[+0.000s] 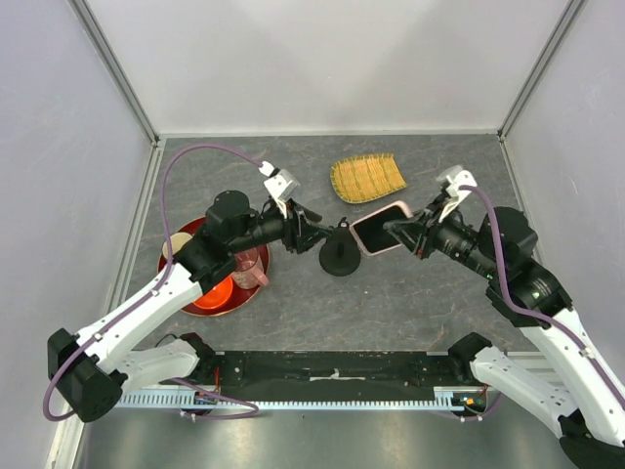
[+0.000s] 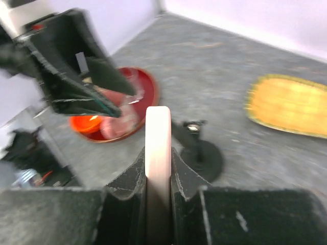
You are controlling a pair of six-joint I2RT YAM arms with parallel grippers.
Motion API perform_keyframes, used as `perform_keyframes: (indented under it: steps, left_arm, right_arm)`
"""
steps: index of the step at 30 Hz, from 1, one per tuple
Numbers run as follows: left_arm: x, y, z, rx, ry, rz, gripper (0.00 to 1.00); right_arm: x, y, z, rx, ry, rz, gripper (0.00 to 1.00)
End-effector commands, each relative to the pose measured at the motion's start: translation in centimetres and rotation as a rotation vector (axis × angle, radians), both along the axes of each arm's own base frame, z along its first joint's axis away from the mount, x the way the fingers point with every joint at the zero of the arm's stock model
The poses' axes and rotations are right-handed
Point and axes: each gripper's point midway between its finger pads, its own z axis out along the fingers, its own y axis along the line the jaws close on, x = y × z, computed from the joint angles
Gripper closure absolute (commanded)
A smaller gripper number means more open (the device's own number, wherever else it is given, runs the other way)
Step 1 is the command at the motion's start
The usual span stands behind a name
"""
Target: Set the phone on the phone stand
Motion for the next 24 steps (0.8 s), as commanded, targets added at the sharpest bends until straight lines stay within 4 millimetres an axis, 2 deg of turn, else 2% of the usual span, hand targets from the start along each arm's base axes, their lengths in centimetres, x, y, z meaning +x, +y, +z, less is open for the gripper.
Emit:
perform_keyframes:
  steps: [1, 2, 4, 5, 10, 14, 20, 21, 22, 24]
  left_arm:
    - [4.4, 2.0, -3.9, 0.175, -0.001, 0.304, 0.46]
    - [4.8, 1.6, -5.6, 0.24, 0.016, 0.338, 0.44]
    - [5.3, 1.6, -6.3, 0.302, 0.015, 0.387, 0.38]
    - [5.4, 1.6, -7.4, 0.338, 0.019, 0.409, 0.37]
    - [5.2, 0.1, -8.3, 0.338, 0.03, 0.38, 0.38]
    - [5.8, 0.5, -8.7, 0.368, 0.02, 0.417, 0.46]
    - [6.5, 0.7, -8.8, 0.388, -0.007, 0.444, 0.65]
    - [6.6, 0.8, -8.7, 0.389, -0.011, 0.446, 0.69]
    - [6.6, 0.8, -8.6, 0.386, -0.014, 0.45, 0.71]
    - [6.6, 1.0, -8.5, 0.386, -0.021, 0.453, 0.72]
  right_arm:
    - [3.0, -7.3, 3.7, 0.008, -0.108, -0.446, 1.0]
    - [3.1, -8.8, 3.6, 0.013, -0.111, -0.52, 1.0]
    - [3.0, -9.6, 3.5, 0.021, -0.119, -0.561, 1.0]
    - [3.0, -9.7, 3.6, 0.019, -0.125, -0.562, 1.0]
    - [3.1, -8.4, 3.8, -0.002, -0.116, -0.498, 1.0]
    - [3.0, -6.9, 3.1, -0.022, -0.104, -0.417, 1.0]
    - [2.2, -1.6, 1.2, -0.099, -0.063, -0.111, 1.0]
    - [1.9, -1.0, 1.2, -0.098, -0.068, -0.069, 1.0]
    - [1.0, 0.0, 1.4, -0.088, -0.074, 0.009, 1.0]
    - [0.6, 0.6, 1.8, -0.079, -0.099, 0.058, 1.0]
